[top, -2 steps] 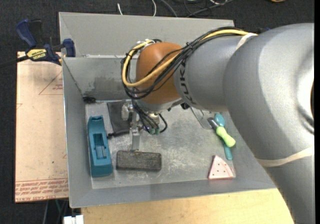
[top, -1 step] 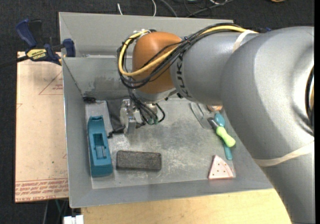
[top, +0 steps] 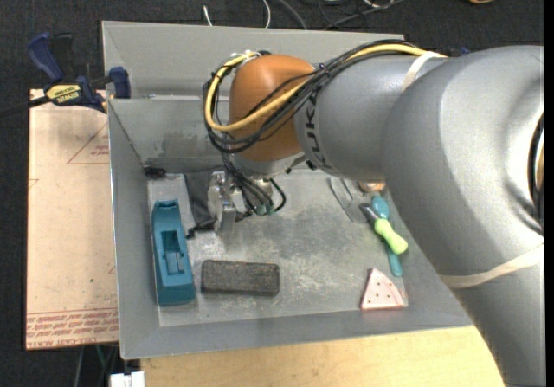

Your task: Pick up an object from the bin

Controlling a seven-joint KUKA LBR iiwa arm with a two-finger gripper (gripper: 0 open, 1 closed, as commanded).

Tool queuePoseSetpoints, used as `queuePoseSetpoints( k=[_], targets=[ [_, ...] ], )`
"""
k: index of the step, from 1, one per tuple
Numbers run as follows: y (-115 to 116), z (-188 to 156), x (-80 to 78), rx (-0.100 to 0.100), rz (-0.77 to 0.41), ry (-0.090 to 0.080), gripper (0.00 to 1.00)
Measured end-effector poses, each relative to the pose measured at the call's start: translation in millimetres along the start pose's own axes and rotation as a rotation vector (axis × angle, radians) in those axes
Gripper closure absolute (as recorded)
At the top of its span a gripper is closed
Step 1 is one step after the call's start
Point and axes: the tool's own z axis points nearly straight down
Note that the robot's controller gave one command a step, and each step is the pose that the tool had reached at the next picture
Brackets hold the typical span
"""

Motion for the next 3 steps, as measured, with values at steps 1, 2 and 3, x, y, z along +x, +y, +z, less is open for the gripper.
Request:
queuePoseSetpoints(
  k=[1,2,3],
  targets=[
    [0,-13,-0.3,-0.001,0.002,-0.001,1.0],
    [1,-25,-0.6,-0.002,0.003,-0.003,1.0],
    [1,-36,-1.0,-0.003,0.003,-0.004,1.0]
  ],
)
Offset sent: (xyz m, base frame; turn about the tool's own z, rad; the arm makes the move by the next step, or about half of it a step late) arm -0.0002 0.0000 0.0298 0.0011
